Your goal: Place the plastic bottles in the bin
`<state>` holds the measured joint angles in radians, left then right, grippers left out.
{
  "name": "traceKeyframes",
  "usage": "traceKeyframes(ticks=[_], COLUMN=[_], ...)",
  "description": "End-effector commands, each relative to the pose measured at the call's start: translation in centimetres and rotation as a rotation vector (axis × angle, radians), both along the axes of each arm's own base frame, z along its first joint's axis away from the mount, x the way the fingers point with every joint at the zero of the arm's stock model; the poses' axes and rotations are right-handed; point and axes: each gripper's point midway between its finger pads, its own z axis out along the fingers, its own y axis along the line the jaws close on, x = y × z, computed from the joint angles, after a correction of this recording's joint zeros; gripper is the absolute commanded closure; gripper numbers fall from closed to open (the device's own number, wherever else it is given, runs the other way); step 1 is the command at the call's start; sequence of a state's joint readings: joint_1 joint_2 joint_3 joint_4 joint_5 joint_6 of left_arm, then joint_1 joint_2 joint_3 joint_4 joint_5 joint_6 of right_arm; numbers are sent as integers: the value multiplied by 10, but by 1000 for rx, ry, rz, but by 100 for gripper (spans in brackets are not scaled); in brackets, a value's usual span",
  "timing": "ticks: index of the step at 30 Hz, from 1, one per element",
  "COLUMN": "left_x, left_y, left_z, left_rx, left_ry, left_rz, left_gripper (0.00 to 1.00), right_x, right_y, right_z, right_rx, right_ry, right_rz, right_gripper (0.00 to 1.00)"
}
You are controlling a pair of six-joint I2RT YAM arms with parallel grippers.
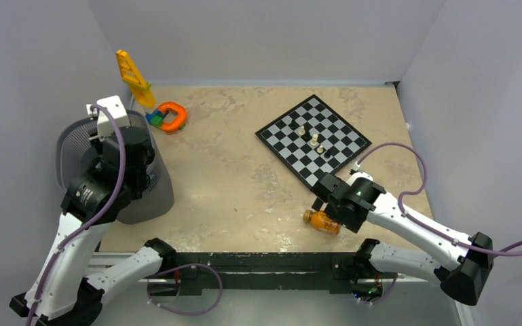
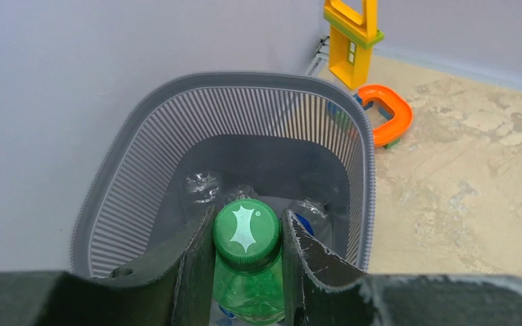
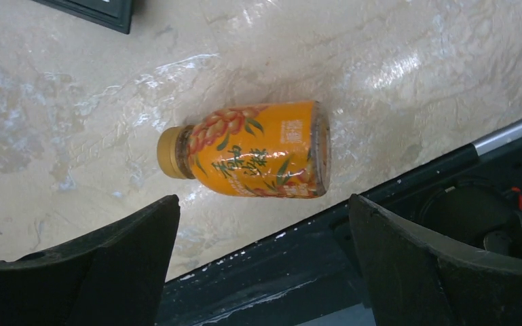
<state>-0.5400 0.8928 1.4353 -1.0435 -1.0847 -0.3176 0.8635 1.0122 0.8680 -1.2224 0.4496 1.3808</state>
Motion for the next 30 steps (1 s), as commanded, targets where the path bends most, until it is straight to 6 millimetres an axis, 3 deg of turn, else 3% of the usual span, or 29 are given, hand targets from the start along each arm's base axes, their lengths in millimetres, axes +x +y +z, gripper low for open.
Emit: traceKeyframes(ticks=[1,6,9,10,11,13,14,16,25,30], left_x=[-9,-7,-7,-8,-8,-7,-6,-4,2,2], left_y=[14,16,16,16,16,14,12,8,-10,-14], left_z=[15,12,6,5,3,3,3,5,16,17], left_rx=[-38,-20,-22,-22,-22,-30,-36,-56,-155,-172], left_ry=[-113,-123,-111,-105,-95,-80,-72,-64,-100,-104], left_rz=[65,81,94,98,96,92,85,65,-36,-66], left_gripper=[100,100,100,95,82,37,19,1,0,0], right_x=[-10,-15,-15,-13,-9,-5,-3,-6,-21,-18], right_y=[-7,-6,-6,-6,-4,-2,-1,-1,21,11], right_z=[-3,-9,-6,-2,2,11,13,10,-35,-63], right_rx=[66,168,246,280,319,397,419,435,474,488], right_ry=[1,-8,-50,-76,-111,-165,-178,-158,13,-8], right_rz=[-169,-263,-306,-324,-332,-350,-353,-389,-473,-589], right_gripper=[3,1,5,7,7,2,1,1,1,1])
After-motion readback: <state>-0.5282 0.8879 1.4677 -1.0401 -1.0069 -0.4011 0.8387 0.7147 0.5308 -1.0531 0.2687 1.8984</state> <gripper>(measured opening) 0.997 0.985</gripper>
